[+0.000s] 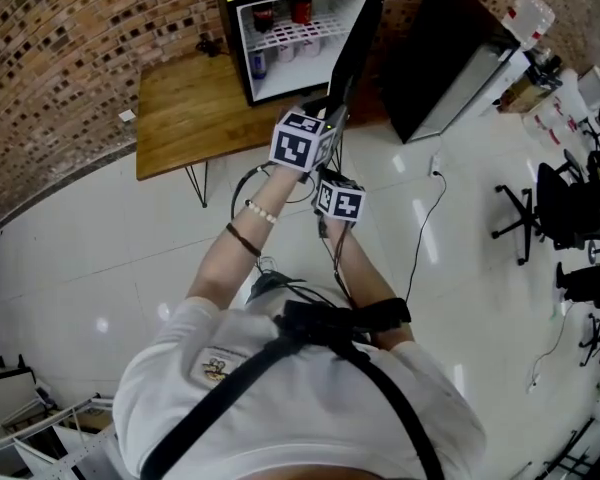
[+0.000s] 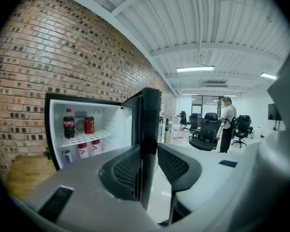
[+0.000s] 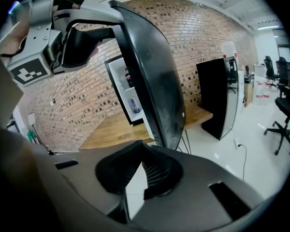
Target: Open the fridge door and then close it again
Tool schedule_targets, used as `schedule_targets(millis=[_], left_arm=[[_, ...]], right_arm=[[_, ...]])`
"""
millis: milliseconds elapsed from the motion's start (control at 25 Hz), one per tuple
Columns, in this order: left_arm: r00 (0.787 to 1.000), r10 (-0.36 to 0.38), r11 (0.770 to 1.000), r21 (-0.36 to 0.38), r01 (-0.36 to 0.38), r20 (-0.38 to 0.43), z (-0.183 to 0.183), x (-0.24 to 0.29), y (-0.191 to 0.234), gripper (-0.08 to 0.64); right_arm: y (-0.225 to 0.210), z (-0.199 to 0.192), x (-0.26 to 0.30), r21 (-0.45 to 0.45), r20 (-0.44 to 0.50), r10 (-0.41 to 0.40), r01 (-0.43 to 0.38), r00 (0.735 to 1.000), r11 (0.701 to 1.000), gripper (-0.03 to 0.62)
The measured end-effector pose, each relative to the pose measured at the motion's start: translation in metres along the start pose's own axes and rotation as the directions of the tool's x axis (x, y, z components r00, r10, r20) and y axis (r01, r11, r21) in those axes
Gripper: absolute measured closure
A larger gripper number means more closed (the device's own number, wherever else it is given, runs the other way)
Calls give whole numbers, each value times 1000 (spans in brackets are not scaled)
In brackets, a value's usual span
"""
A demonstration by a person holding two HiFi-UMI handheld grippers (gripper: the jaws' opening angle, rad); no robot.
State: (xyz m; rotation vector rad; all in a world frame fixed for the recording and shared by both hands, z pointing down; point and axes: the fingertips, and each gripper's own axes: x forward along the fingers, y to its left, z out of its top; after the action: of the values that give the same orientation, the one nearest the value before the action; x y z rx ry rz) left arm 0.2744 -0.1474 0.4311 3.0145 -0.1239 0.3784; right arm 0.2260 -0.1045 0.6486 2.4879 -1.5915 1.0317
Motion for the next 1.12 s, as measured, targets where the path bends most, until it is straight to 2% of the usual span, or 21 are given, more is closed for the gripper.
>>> schedule_targets(millis=[280, 440, 760, 1120], left_arm=[[997, -83, 997, 0, 83, 4, 5, 38, -78, 471], [993, -115, 992, -56, 116, 23, 10, 63, -115, 485], [994, -111, 993, -32, 112, 20, 16, 112, -173, 497], [993, -117, 993, 18, 117, 15, 23, 152, -208, 506]], right_arm=[[-61, -5, -45, 27, 16, -57, 56, 998, 998, 577], [-98, -6, -66, 49, 28, -93, 92, 995, 995, 577], [-153, -4, -101, 86, 51, -153, 148, 987, 985, 577], [-208, 8, -134, 157, 94, -230, 214, 969, 964, 577]])
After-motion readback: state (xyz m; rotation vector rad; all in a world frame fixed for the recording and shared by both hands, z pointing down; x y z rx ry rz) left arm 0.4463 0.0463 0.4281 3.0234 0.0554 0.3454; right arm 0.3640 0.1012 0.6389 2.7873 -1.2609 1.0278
